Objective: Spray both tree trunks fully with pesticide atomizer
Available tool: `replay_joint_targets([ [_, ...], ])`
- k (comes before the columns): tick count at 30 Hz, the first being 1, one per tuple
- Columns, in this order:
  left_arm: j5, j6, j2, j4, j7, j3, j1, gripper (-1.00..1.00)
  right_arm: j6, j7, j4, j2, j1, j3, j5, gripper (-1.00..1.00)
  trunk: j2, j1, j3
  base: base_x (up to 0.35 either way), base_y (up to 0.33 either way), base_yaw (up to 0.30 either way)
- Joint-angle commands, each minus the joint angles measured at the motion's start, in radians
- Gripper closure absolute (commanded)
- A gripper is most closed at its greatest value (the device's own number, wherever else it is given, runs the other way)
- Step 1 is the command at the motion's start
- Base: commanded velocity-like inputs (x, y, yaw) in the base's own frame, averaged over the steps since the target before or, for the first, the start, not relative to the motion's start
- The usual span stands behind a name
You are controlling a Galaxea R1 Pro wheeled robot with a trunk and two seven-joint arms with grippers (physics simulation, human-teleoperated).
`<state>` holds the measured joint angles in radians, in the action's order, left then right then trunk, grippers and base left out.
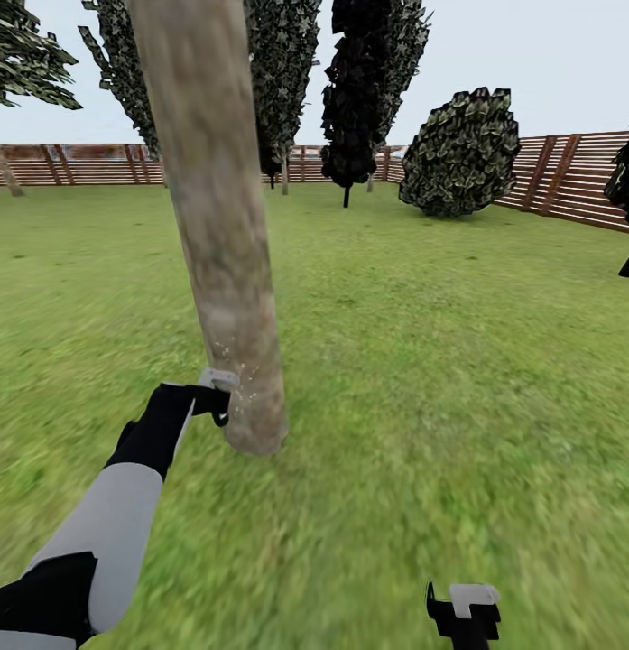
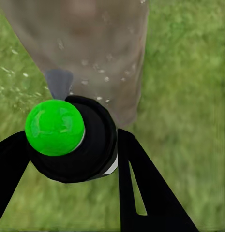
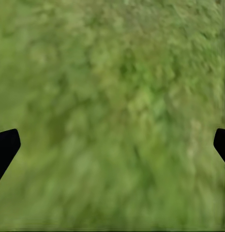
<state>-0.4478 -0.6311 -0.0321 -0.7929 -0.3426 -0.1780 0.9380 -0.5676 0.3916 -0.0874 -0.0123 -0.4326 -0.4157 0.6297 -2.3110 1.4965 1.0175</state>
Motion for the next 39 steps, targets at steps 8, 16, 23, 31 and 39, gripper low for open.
replay_joint_targets([
  [8,-0.006,-0.001,0.0,0.0,0.008,0.0,-0.007,1.0,0.0,0.001,0.0,0.0,0.0,0.0,0.0,-1.0,0.0,0.0,0.0,-0.095,-0.234,0.198],
  [16,-0.007,-0.001,-0.004,0.0,0.01,0.0,-0.008,1.0,0.0,0.0,0.0,0.0,0.0,0.0,0.0,-1.0,0.0,0.0,0.0,0.053,-0.274,0.144],
  [23,-0.007,-0.001,-0.006,0.004,0.011,0.0,-0.008,1.0,0.0,0.0,0.0,0.0,0.0,0.0,0.001,-1.0,0.0,0.0,0.0,0.158,-0.263,0.001],
  [31,-0.006,-0.001,-0.006,0.004,0.011,0.0,-0.007,1.0,0.0,0.0,0.0,0.0,0.0,0.0,0.0,-1.0,0.0,0.0,0.0,0.161,-0.262,0.007],
  [39,-0.006,-0.001,-0.006,0.004,0.011,-0.001,-0.009,1.0,0.0,0.001,0.0,0.0,0.0,0.0,0.001,-1.0,0.0,0.0,0.0,0.161,-0.262,0.236],
])
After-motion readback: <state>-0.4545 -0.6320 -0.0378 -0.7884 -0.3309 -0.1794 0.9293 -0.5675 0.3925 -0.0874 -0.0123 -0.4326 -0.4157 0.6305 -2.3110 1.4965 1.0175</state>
